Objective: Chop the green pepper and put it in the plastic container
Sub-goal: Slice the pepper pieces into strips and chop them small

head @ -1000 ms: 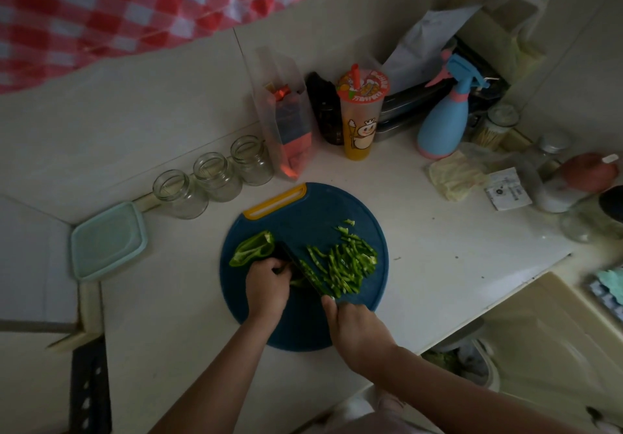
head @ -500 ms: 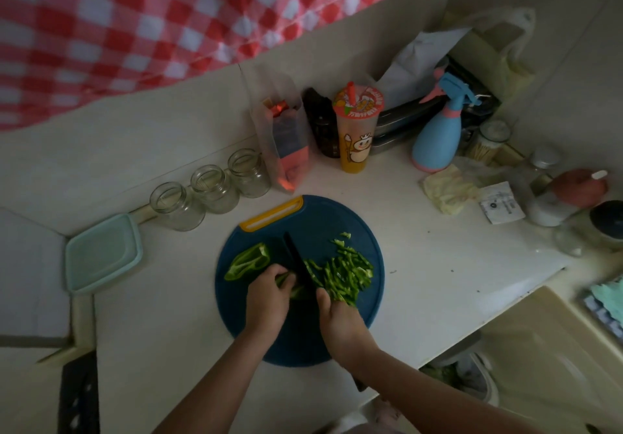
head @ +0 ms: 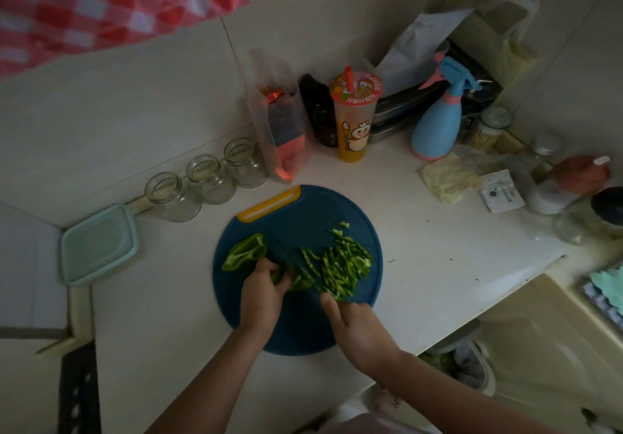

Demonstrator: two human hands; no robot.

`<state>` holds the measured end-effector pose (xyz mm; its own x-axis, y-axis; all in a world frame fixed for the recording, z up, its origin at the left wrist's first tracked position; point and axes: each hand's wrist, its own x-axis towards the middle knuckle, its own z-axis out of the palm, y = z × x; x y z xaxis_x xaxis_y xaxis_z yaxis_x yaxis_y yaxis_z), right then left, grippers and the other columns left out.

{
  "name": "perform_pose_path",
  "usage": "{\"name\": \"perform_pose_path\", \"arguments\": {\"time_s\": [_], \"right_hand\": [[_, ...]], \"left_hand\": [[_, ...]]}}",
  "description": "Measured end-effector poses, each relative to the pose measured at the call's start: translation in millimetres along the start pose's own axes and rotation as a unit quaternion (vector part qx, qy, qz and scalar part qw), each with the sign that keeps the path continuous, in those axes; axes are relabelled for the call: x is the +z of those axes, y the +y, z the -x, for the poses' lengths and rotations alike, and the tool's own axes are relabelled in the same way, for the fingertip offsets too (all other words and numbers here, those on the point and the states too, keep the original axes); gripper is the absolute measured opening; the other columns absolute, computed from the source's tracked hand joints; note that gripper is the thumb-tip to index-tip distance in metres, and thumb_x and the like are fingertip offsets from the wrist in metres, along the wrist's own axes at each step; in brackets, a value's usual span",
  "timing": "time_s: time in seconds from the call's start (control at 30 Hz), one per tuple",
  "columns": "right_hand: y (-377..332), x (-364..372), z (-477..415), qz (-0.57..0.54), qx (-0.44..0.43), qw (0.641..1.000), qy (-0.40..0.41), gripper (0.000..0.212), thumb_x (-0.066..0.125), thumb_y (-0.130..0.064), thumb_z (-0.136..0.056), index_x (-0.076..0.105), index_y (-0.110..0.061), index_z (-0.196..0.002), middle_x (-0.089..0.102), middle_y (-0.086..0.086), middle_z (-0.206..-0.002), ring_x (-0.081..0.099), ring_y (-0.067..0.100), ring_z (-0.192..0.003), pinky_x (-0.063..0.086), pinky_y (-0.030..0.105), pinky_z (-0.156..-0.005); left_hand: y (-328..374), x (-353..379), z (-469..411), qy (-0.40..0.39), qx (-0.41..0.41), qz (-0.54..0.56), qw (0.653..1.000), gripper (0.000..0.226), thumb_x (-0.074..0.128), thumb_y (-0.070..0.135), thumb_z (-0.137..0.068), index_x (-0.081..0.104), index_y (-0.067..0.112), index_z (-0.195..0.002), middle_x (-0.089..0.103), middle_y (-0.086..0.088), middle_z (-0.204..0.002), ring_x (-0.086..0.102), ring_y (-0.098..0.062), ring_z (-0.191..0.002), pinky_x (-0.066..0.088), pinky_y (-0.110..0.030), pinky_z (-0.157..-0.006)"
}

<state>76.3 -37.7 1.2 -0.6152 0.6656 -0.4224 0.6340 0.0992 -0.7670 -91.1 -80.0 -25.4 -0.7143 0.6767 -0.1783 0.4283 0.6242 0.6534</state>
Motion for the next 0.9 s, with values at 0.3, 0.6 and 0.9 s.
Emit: {"name": "perform_pose_path", "arguments": {"time_s": [0.3,0.6,0.9], "right_hand": [[2,8,4,0.057,-0.026,0.998,-0.009,0.051,0.028,-0.049,-0.1,0.034,-0.022,-0.057,0.039,-0.005,-0.054,0.046,0.019,-0.063,0.037,0.034,-0.067],[7,14,4,0.068,-0.013,0.998,-0.013,0.05,0.024,-0.05,-0.099,0.034,-0.022,-0.059,0.04,-0.006,-0.056,0.045,0.017,-0.063,0.034,0.029,-0.064],[-3,4,3,-0.035,0.04,0.997,-0.06,0.05,0.025,-0.041,-0.102,0.032,-0.018,-0.059,0.038,-0.002,-0.053,0.039,0.01,-0.043,0.032,0.026,-0.055]], "left_hand": [[-3,-3,-4,-0.022,0.018,0.044,0.999,0.023,0.068,0.017,-0.084,0.062,0.007,-0.104,0.07,-0.006,-0.102,0.065,-0.021,-0.098,0.045,-0.026,-0.077],[-7,1,-4,-0.005,0.024,0.016,1.0,0.018,0.06,0.019,-0.09,0.061,0.005,-0.101,0.07,-0.007,-0.095,0.066,-0.024,-0.088,0.053,-0.038,-0.073],[-6,0,-16,-0.037,0.028,-0.013,0.999,0.015,0.061,0.021,-0.09,0.059,0.006,-0.09,0.065,-0.003,-0.077,0.063,-0.02,-0.075,0.045,-0.029,-0.061]]}}
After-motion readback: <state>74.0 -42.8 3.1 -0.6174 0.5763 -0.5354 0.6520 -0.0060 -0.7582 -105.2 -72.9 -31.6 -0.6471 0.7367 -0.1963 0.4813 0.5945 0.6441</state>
